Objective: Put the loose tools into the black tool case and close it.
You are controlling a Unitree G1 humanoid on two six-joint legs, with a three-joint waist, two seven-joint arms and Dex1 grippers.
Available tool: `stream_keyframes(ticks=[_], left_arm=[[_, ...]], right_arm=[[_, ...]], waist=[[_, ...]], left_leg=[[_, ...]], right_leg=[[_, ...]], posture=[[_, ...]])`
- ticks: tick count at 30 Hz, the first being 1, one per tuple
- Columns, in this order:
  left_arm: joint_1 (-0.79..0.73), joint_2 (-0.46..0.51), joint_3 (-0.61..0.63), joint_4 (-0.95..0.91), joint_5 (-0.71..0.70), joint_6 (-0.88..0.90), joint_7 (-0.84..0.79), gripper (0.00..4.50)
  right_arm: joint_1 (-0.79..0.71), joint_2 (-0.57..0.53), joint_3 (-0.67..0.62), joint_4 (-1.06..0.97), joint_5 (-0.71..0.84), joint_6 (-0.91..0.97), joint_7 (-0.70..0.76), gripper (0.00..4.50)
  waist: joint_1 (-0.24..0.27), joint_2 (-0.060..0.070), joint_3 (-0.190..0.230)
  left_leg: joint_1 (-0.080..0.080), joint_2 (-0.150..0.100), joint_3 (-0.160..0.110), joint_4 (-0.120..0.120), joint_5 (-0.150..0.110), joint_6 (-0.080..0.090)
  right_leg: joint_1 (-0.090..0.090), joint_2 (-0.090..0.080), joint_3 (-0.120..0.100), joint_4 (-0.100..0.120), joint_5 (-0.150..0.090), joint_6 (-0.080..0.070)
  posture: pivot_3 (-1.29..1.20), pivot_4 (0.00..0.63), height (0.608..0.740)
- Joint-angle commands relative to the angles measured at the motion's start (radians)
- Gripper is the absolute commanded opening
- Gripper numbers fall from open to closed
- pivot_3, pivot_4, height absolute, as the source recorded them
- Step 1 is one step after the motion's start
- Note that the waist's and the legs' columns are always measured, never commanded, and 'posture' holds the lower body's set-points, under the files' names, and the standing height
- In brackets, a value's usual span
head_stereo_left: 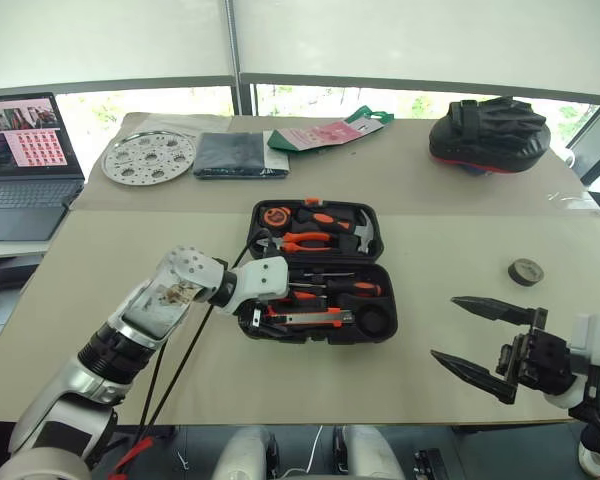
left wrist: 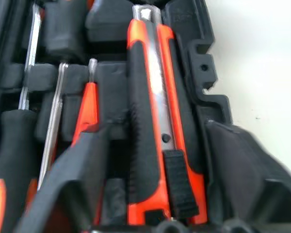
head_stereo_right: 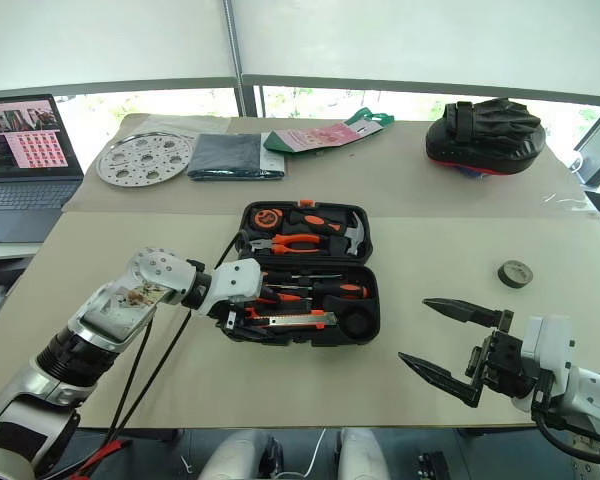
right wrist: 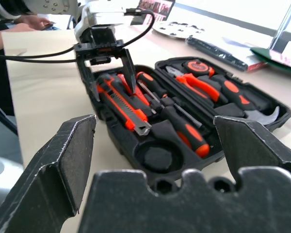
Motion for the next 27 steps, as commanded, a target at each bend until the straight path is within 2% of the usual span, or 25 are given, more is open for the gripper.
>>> stream_keyframes(ticks=[1, 3, 6, 13, 15, 18, 22, 27], left_arm=[[-0.010, -0.038, 0.108, -0.017, -0.157, 0.026, -0.048, 4.08], [-0.015, -0.047, 0.144, -0.002, -0.195, -0.003, -0.069, 4.08], [-0.010, -0.055, 0.154, 0.040, -0.186, -0.084, -0.083, 3.37], [0.048, -0.142, 0.097, 0.141, -0.102, -0.251, -0.041, 0.65], [0.055, -0.155, 0.077, 0.172, -0.054, -0.302, -0.018, 0.07], [0.067, -0.185, 0.050, 0.215, 0.003, -0.320, 0.044, 0.07], [0.086, -0.182, 0.024, 0.224, 0.038, -0.308, 0.049, 0.07], [0.089, -0.179, 0.022, 0.217, 0.018, -0.077, 0.087, 0.07]], right_arm=[[-0.018, -0.004, -0.010, -0.011, 0.005, -0.010, -0.014, 4.50], [-0.023, -0.002, -0.009, -0.005, 0.003, -0.011, -0.016, 4.50], [-0.031, 0.001, -0.002, 0.003, -0.003, -0.012, -0.022, 4.50], [-0.051, 0.017, 0.028, 0.004, -0.023, -0.017, -0.047, 4.50], [-0.053, 0.018, 0.034, 0.002, -0.025, -0.017, -0.053, 4.50], [-0.049, 0.022, 0.038, -0.013, -0.024, -0.014, -0.064, 4.50], [-0.035, 0.023, 0.034, -0.030, -0.019, -0.009, -0.073, 4.50], [-0.021, 0.021, 0.032, -0.046, -0.012, -0.002, -0.084, 4.50]], waist=[[0.001, 0.000, 0.000], [0.001, 0.000, 0.000], [0.001, 0.000, 0.000], [0.002, 0.000, 0.000], [0.002, 0.000, 0.000], [0.003, 0.000, 0.000], [0.008, 0.000, 0.000], [0.008, 0.001, -0.002]], left_leg=[[-0.001, 0.000, 0.000, 0.000, 0.000, 0.000], [-0.001, 0.000, -0.001, 0.003, 0.000, 0.000], [-0.001, 0.000, -0.001, 0.003, 0.000, 0.000], [-0.001, 0.000, 0.000, 0.004, 0.000, 0.000], [-0.001, 0.000, 0.000, 0.004, 0.000, 0.000], [-0.001, 0.000, 0.000, 0.004, 0.000, 0.001], [-0.001, -0.001, -0.001, 0.005, -0.002, 0.003], [0.001, -0.001, -0.001, 0.005, -0.004, 0.007]], right_leg=[[-0.001, 0.000, 0.000, 0.000, 0.000, 0.000], [0.000, 0.000, -0.001, 0.000, 0.000, 0.000], [0.000, 0.000, 0.000, 0.001, 0.000, 0.000], [0.001, 0.000, 0.000, 0.000, 0.000, 0.000], [0.000, 0.000, 0.000, 0.000, 0.000, 0.000], [0.001, 0.000, 0.000, 0.000, 0.000, 0.000], [0.002, -0.001, 0.000, 0.001, 0.001, 0.001], [0.003, -0.002, 0.000, 0.001, 0.001, 0.002]], posture=[[0.00, 0.150, 0.740], [0.00, 0.150, 0.740], [0.00, 0.150, 0.740], [0.00, 0.150, 0.740], [0.00, 0.150, 0.740], [0.00, 0.150, 0.740], [0.00, 0.150, 0.740], [0.00, 0.150, 0.740]])
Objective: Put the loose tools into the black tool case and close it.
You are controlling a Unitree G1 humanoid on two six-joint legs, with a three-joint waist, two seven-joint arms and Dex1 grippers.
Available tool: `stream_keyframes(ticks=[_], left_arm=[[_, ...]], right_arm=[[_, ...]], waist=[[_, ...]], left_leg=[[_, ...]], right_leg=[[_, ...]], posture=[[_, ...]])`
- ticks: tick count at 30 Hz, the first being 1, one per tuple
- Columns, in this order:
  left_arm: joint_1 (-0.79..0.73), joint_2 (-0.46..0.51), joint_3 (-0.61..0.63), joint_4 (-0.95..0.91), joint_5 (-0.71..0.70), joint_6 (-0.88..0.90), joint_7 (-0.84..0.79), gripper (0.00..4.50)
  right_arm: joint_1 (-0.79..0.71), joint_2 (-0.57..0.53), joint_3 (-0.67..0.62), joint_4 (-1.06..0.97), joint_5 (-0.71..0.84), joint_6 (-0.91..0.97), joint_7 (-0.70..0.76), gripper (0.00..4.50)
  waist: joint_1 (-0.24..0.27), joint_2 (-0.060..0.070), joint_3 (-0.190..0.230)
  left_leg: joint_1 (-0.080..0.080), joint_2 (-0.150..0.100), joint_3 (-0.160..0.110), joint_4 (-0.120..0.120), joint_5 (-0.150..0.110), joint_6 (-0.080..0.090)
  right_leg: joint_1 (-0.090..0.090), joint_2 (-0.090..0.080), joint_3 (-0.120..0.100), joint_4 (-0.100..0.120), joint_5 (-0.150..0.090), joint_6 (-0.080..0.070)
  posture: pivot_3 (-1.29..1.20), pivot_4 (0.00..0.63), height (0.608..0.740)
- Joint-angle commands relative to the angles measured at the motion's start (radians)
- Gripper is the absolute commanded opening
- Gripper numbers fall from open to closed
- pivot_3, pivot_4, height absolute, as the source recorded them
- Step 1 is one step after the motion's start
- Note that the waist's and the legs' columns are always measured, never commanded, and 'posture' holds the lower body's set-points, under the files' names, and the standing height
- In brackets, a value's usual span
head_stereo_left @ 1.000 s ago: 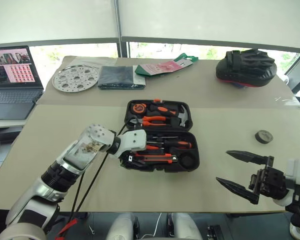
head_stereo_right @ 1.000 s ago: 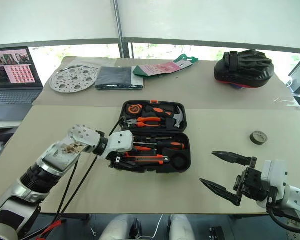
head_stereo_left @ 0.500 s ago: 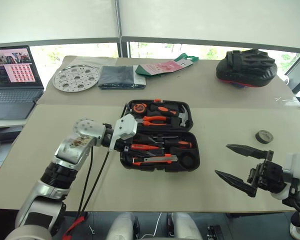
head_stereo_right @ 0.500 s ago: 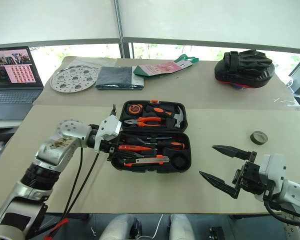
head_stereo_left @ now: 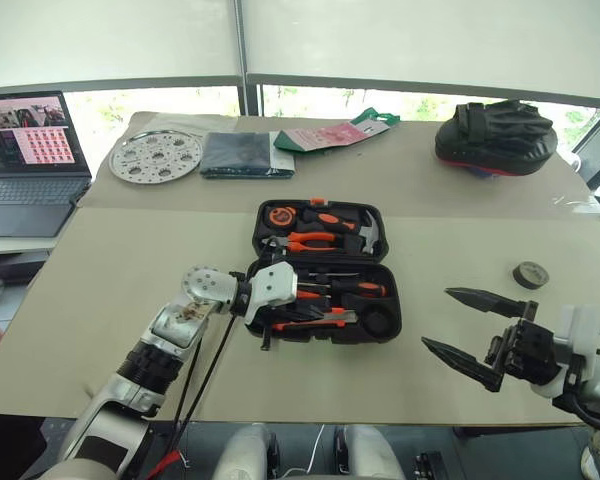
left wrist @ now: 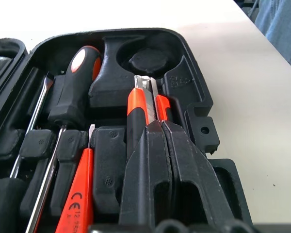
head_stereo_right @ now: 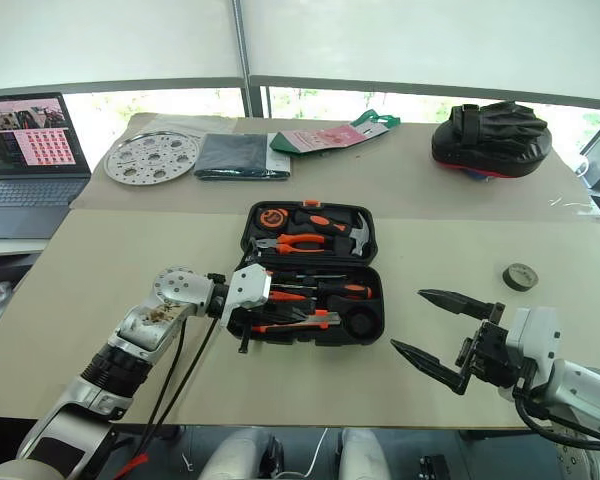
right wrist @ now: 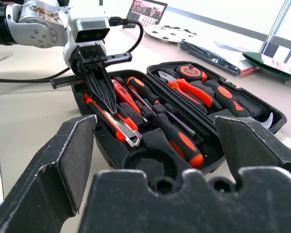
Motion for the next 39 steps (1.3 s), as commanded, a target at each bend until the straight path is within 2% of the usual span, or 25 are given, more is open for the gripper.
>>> stream_keyframes(ticks=[1, 5, 6, 9, 11, 14, 18, 20, 23, 26, 31, 36, 39], left_arm=[[0.019, 0.017, -0.023, 0.022, 0.008, 0.202, 0.030, 0.07], [0.022, 0.039, -0.041, 0.012, -0.026, 0.430, 0.036, 0.07], [0.028, 0.054, -0.058, 0.011, -0.020, 0.435, 0.022, 0.07], [0.041, 0.056, -0.065, 0.026, 0.002, 0.393, 0.052, 0.07], [0.044, 0.054, -0.062, 0.033, 0.011, 0.362, 0.067, 0.07], [0.049, 0.047, -0.045, 0.043, 0.011, 0.256, 0.065, 0.07], [0.062, -0.018, 0.064, 0.006, -0.099, 0.058, 0.025, 0.07], [0.068, -0.015, 0.081, -0.005, -0.111, -0.015, -0.014, 0.07], [0.068, -0.021, 0.106, -0.007, -0.124, -0.090, -0.025, 0.07], [0.058, -0.024, 0.100, 0.018, -0.096, -0.097, -0.001, 0.07], [0.049, -0.044, 0.074, 0.059, -0.047, -0.116, 0.034, 0.07], [0.057, -0.012, 0.016, 0.069, 0.017, -0.081, 0.014, 0.07], [0.042, 0.001, -0.027, 0.077, 0.067, 0.015, 0.038, 0.07]], right_arm=[[0.008, 0.000, -0.013, -0.039, 0.018, -0.001, -0.010, 4.50], [0.010, -0.002, -0.012, -0.048, 0.024, 0.007, -0.019, 4.50], [0.010, -0.003, -0.011, -0.051, 0.026, 0.010, -0.021, 4.50], [0.010, -0.004, -0.008, -0.059, 0.029, 0.015, -0.028, 4.50], [0.010, -0.003, -0.006, -0.063, 0.031, 0.019, -0.031, 4.50], [0.012, -0.001, -0.005, -0.069, 0.032, 0.024, -0.034, 4.50], [0.014, 0.000, -0.006, -0.075, 0.035, 0.030, -0.042, 4.50], [0.015, -0.001, -0.008, -0.075, 0.035, 0.031, -0.042, 4.50], [0.013, 0.000, -0.006, -0.073, 0.034, 0.034, -0.043, 4.50], [0.008, 0.004, 0.003, -0.071, 0.030, 0.034, -0.045, 4.50], [0.008, 0.007, 0.014, -0.074, 0.029, 0.034, -0.048, 4.50], [0.005, 0.004, 0.017, -0.073, 0.030, 0.034, -0.053, 4.50], [0.006, 0.004, 0.017, -0.074, 0.031, 0.034, -0.055, 4.50]], waist=[[-0.001, 0.000, -0.002], [-0.006, 0.000, -0.006], [-0.008, 0.000, -0.007], [-0.013, 0.002, -0.008], [-0.013, 0.004, -0.010], [-0.012, 0.005, -0.012], [-0.010, 0.007, -0.013], [-0.006, 0.007, -0.013], [-0.006, 0.007, -0.013], [-0.007, 0.007, -0.013], [-0.006, 0.006, -0.012], [-0.004, 0.006, -0.012], [-0.004, 0.006, -0.013]], left_leg=[[0.001, 0.000, 0.000, 0.000, -0.001, 0.002], [0.004, 0.000, 0.000, 0.000, -0.001, 0.003], [0.006, 0.000, 0.000, -0.001, -0.002, 0.003], [0.017, 0.001, 0.000, -0.006, -0.002, 0.003], [0.019, 0.001, -0.001, -0.008, -0.002, 0.002], [0.019, 0.001, -0.001, -0.008, -0.002, 0.002], [0.018, 0.001, -0.001, -0.008, -0.002, 0.002], [0.014, 0.001, -0.002, -0.007, -0.002, 0.003], [0.009, 0.000, -0.002, -0.007, -0.001, 0.002], [0.001, -0.001, -0.002, -0.007, 0.003, -0.004], [-0.001, -0.002, -0.001, -0.006, 0.002, -0.001], [-0.001, -0.002, -0.001, -0.006, -0.001, 0.004], [0.000, -0.002, -0.001, -0.006, -0.001, 0.004]], right_leg=[[0.001, 0.000, 0.000, 0.000, 0.000, 0.000], [0.003, 0.000, 0.000, 0.001, 0.000, 0.000], [0.004, 0.000, 0.001, 0.002, 0.000, 0.000], [0.014, 0.000, 0.001, -0.001, -0.001, -0.001], [0.015, 0.000, 0.001, -0.002, -0.002, -0.002], [0.015, -0.002, 0.002, -0.002, -0.002, -0.002], [0.015, -0.006, 0.002, -0.002, -0.002, -0.003], [0.011, -0.012, 0.002, -0.001, -0.002, -0.003], [0.006, -0.012, 0.000, -0.001, -0.001, -0.002], [-0.002, -0.009, -0.001, 0.000, -0.001, -0.002], [-0.002, -0.004, -0.001, -0.003, 0.000, -0.001], [-0.001, -0.004, -0.001, -0.003, 0.000, -0.001], [-0.001, -0.004, -0.001, -0.003, 0.000, -0.001]], posture=[[0.00, 0.150, 0.740], [0.00, 0.150, 0.740], [0.00, 0.150, 0.740], [0.00, 0.150, 0.740], [0.00, 0.150, 0.740], [0.00, 0.150, 0.740], [0.00, 0.150, 0.740], [0.00, 0.150, 0.740], [0.00, 0.150, 0.740], [0.00, 0.150, 0.740], [0.00, 0.150, 0.740], [0.00, 0.150, 0.740], [0.00, 0.150, 0.740]])
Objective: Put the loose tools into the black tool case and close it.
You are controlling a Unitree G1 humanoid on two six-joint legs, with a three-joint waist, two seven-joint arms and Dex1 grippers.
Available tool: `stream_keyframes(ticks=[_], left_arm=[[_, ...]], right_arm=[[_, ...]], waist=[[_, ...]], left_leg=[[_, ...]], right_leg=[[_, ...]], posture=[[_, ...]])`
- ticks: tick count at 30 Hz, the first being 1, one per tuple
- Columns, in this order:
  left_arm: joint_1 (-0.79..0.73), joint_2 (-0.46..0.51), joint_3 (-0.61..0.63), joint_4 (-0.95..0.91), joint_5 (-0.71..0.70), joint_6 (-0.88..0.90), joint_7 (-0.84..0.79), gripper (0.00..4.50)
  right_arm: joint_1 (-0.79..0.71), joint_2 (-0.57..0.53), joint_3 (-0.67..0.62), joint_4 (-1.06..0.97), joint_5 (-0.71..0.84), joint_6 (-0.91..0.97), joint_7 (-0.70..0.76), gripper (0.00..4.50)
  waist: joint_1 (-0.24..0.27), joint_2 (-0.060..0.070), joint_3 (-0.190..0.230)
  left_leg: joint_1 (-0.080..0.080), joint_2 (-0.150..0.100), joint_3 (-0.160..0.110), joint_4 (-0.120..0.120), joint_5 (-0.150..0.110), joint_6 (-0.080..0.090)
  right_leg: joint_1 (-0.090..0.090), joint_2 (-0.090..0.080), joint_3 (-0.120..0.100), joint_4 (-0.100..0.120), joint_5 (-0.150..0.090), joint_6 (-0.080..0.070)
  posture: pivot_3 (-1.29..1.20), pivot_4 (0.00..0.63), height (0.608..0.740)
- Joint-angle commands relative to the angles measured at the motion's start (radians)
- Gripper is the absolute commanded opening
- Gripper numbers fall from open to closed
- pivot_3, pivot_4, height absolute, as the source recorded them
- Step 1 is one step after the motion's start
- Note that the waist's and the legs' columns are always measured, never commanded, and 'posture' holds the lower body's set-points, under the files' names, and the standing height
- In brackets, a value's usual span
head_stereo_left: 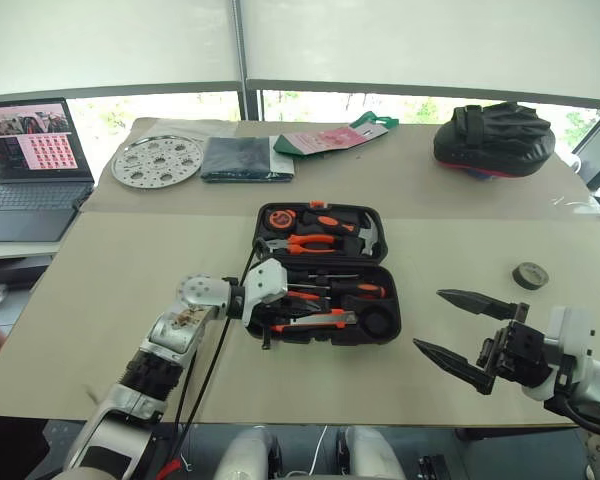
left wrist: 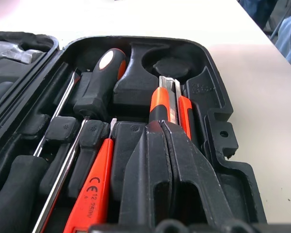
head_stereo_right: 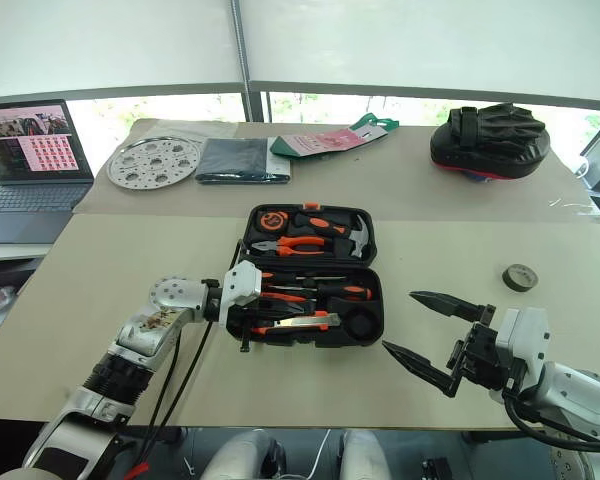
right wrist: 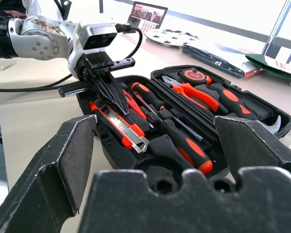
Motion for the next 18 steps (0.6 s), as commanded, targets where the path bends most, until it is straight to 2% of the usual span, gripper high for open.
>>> stream_keyframes(ticks=[1, 8, 11, 18], left_arm=[[-0.005, 0.028, -0.082, 0.024, 0.095, 0.136, 0.024, 0.07], [-0.014, 0.077, -0.195, -0.014, 0.140, 0.392, 0.020, 0.07], [0.008, 0.081, -0.201, -0.010, 0.147, 0.381, 0.039, 0.07], [0.034, 0.073, -0.203, 0.030, 0.174, 0.341, 0.099, 0.07]], right_arm=[[-0.007, 0.001, -0.012, -0.028, 0.022, -0.003, -0.005, 4.50], [-0.015, 0.003, -0.009, -0.031, 0.024, -0.002, -0.012, 4.50], [-0.019, 0.005, -0.007, -0.032, 0.023, -0.004, -0.015, 4.50], [-0.028, 0.016, 0.005, -0.029, 0.015, -0.008, -0.018, 4.50]], waist=[[0.001, 0.000, 0.000], [0.002, 0.000, -0.002], [-0.003, 0.000, -0.008], [-0.007, 0.002, -0.016]], left_leg=[[0.000, 0.000, 0.000, 0.000, 0.000, 0.000], [0.011, 0.000, 0.000, -0.002, -0.001, 0.001], [0.018, 0.002, 0.000, -0.004, -0.002, 0.002], [0.020, 0.002, -0.001, -0.005, -0.003, 0.001]], right_leg=[[0.000, 0.000, 0.000, 0.000, 0.000, 0.000], [0.011, 0.001, 0.001, -0.001, -0.001, 0.000], [0.017, 0.000, 0.001, -0.001, -0.004, 0.001], [0.017, -0.003, 0.002, -0.001, -0.007, -0.003]], posture=[[0.00, 0.150, 0.740], [0.00, 0.150, 0.740], [0.00, 0.150, 0.740], [0.00, 0.150, 0.740]])
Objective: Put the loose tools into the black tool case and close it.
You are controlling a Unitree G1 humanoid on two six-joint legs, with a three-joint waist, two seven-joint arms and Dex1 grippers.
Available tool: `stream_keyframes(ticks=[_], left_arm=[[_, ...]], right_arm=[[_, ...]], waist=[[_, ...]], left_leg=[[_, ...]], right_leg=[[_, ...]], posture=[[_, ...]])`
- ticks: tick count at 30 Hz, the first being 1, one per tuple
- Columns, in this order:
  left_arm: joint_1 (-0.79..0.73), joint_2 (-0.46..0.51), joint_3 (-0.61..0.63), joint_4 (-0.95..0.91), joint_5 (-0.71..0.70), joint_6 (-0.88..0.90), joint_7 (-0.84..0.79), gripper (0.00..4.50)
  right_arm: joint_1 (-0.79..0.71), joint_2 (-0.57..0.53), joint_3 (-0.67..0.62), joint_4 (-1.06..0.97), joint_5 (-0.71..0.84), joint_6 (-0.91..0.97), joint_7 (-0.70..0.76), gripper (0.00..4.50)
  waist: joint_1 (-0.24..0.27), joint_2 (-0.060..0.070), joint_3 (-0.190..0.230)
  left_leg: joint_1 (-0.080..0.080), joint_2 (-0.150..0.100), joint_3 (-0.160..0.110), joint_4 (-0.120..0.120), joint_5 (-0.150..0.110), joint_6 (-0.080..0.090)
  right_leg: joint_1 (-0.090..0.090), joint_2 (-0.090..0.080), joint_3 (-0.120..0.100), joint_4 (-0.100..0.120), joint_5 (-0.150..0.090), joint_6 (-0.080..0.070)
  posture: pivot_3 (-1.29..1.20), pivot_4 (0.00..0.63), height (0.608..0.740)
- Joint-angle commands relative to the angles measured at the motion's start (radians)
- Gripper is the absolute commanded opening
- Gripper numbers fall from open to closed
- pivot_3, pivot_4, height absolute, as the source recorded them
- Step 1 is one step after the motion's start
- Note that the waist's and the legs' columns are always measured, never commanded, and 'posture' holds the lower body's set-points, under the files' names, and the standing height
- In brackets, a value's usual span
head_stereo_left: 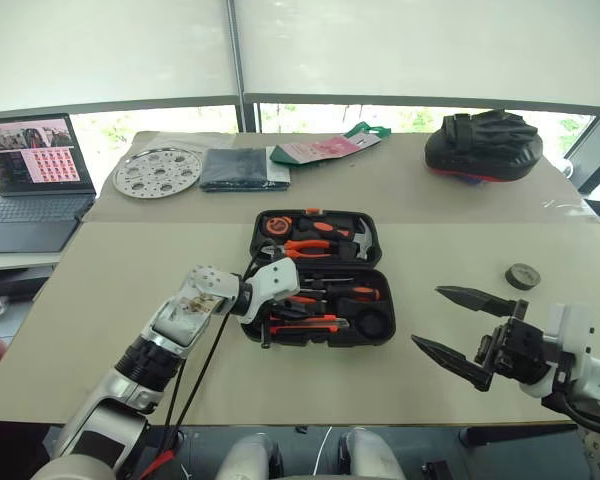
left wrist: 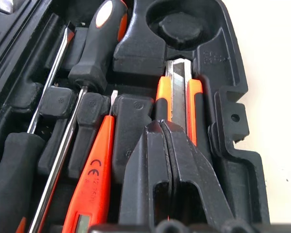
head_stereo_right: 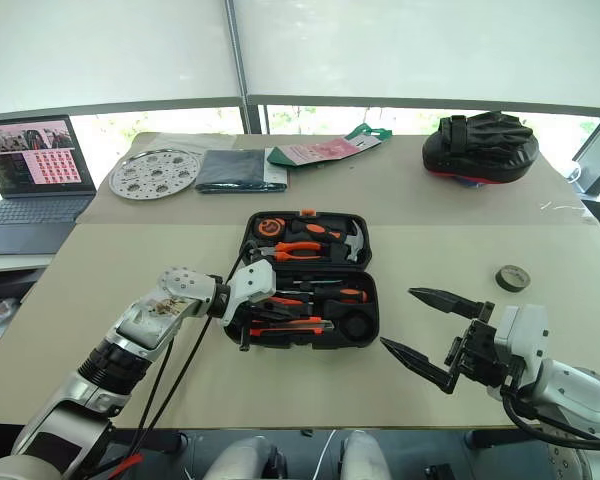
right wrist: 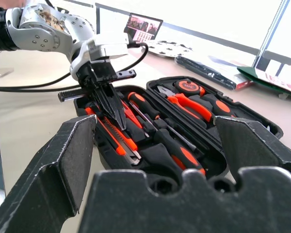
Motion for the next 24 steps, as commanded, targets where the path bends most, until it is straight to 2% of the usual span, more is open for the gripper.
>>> stream_keyframes(ticks=[1, 6, 10, 12, 14, 16, 22, 23, 24], left_arm=[[0.085, 0.018, -0.099, 0.123, 0.101, 0.028, 0.034, 0.07], [0.121, 0.033, -0.054, 0.090, 0.052, -0.071, 0.007, 0.07], [0.171, -0.014, 0.137, 0.042, -0.112, -0.232, -0.002, 0.07], [0.198, -0.028, 0.234, 0.001, -0.217, -0.307, -0.044, 0.59], [0.235, -0.014, 0.332, -0.053, -0.330, -0.334, -0.101, 1.14], [0.277, 0.028, 0.412, -0.099, -0.398, -0.336, -0.135, 1.96], [0.409, 0.130, 0.598, -0.198, -0.555, -0.257, -0.152, 4.22], [0.431, 0.143, 0.625, -0.195, -0.571, -0.247, -0.157, 4.44], [0.452, 0.156, 0.644, -0.183, -0.567, -0.248, -0.157, 4.44]], right_arm=[[-0.011, 0.009, -0.002, -0.024, 0.014, -0.009, -0.012, 4.50], [-0.014, 0.013, -0.001, -0.019, 0.008, -0.012, -0.010, 4.50], [0.002, 0.010, -0.028, -0.009, 0.005, -0.022, -0.006, 4.50], [0.027, 0.009, -0.065, -0.001, 0.009, -0.027, -0.002, 4.50], [0.061, 0.015, -0.123, 0.016, 0.020, -0.033, -0.005, 4.50], [0.097, 0.026, -0.187, 0.038, 0.026, -0.042, -0.013, 4.50], [0.189, 0.076, -0.336, 0.163, 0.010, -0.076, -0.039, 4.50], [0.204, 0.087, -0.354, 0.190, 0.005, -0.076, -0.049, 4.50], [0.218, 0.098, -0.368, 0.219, -0.005, -0.083, -0.056, 4.50]], waist=[[0.000, 0.000, -0.001], [-0.001, 0.000, -0.001], [-0.006, 0.001, 0.000], [-0.003, -0.002, 0.004], [-0.002, -0.003, 0.005], [-0.001, -0.002, 0.006], [-0.001, 0.001, 0.009], [-0.001, 0.002, 0.009], [0.000, 0.002, 0.010]], left_leg=[[0.000, 0.000, 0.000, 0.000, 0.000, 0.000], [0.002, 0.000, -0.001, 0.000, 0.000, 0.000], [0.000, 0.000, -0.001, -0.003, 0.000, -0.001], [0.000, 0.000, -0.001, -0.007, 0.002, -0.004], [-0.009, 0.001, -0.003, -0.007, 0.004, -0.007], [-0.016, 0.000, -0.003, -0.007, 0.009, -0.015], [-0.019, -0.001, -0.003, -0.007, 0.006, -0.011], [-0.019, -0.001, -0.002, -0.007, 0.006, -0.010], [-0.019, -0.001, -0.002, -0.007, 0.005, -0.009]], right_leg=[[0.000, -0.003, 0.000, 0.000, -0.001, -0.002], [0.000, -0.009, 0.000, 0.000, -0.003, -0.005], [-0.002, -0.010, 0.001, 0.001, -0.004, -0.006], [-0.004, -0.010, 0.001, 0.001, -0.003, -0.006], [-0.014, -0.010, -0.001, 0.002, -0.002, -0.004], [-0.020, -0.010, -0.002, 0.002, -0.001, -0.003], [-0.019, -0.010, -0.004, -0.002, -0.002, -0.002], [-0.019, -0.011, -0.004, -0.002, -0.002, -0.002], [-0.018, -0.011, -0.004, -0.002, -0.002, -0.002]], posture=[[0.00, 0.150, 0.740], [0.00, 0.150, 0.740], [0.00, 0.150, 0.740], [0.00, 0.150, 0.740], [0.00, 0.150, 0.740], [0.00, 0.150, 0.740], [0.00, 0.150, 0.740], [0.00, 0.150, 0.740], [0.00, 0.150, 0.740]])
